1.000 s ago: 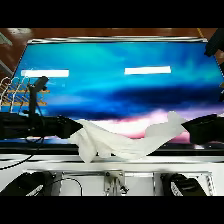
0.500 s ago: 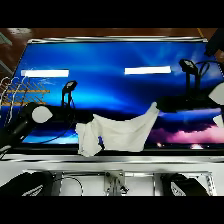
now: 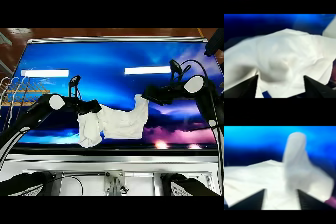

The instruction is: Fold the shirts.

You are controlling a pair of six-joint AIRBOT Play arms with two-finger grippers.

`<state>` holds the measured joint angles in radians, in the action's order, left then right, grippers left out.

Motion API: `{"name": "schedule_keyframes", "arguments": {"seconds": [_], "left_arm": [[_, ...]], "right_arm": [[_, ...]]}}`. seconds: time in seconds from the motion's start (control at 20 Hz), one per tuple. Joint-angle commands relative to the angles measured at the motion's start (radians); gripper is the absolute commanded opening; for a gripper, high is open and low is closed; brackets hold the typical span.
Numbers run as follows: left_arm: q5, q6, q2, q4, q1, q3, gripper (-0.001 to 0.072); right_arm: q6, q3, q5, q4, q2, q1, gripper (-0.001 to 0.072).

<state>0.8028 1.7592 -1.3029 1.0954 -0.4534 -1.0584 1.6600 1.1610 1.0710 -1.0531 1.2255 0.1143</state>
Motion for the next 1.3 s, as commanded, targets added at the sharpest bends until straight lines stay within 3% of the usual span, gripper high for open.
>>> {"name": "schedule_keyframes", "arguments": {"seconds": [0.0,0.15,0.25,0.35,0.55,0.7,0.95,1.0,1.25], "left_arm": [[0.214,-0.002,-0.017,0.007,0.088,-0.051,0.0693],[0.513,-0.104,0.037,0.08,0.265,-0.116,0.0676],[0.596,-0.117,0.113,0.099,0.368,-0.082,0.0675],[0.594,-0.116,0.207,0.098,0.418,0.032,0.0676],[0.468,-0.116,0.341,-0.049,0.417,0.383,0.0676],[0.317,-0.134,0.343,-0.156,0.411,0.548,0.0675],[0.169,-0.136,0.29,-0.199,0.349,0.614,0.0662],[0.135,-0.136,0.277,-0.212,0.326,0.614,0.0599],[0.079,-0.152,0.19,-0.251,0.244,0.614,0.0598]], "right_arm": [[-0.086,0.025,0.035,0.124,0.017,-0.013,0.063],[-0.154,0.093,0.228,-0.045,-0.057,-0.076,0.0628],[-0.172,0.096,0.384,-0.219,-0.107,-0.144,0.0597],[-0.231,0.053,0.514,-0.239,-0.146,-0.242,0.0583],[-0.266,-0.144,0.498,-0.014,-0.226,-0.356,0.0584],[-0.279,-0.219,0.49,0.052,-0.23,-0.347,0.0583],[-0.285,-0.23,0.459,0.058,-0.23,-0.347,0.0584],[-0.285,-0.23,0.45,0.058,-0.23,-0.347,0.0583],[-0.276,-0.23,0.439,0.058,-0.23,-0.348,0.0583]]}}
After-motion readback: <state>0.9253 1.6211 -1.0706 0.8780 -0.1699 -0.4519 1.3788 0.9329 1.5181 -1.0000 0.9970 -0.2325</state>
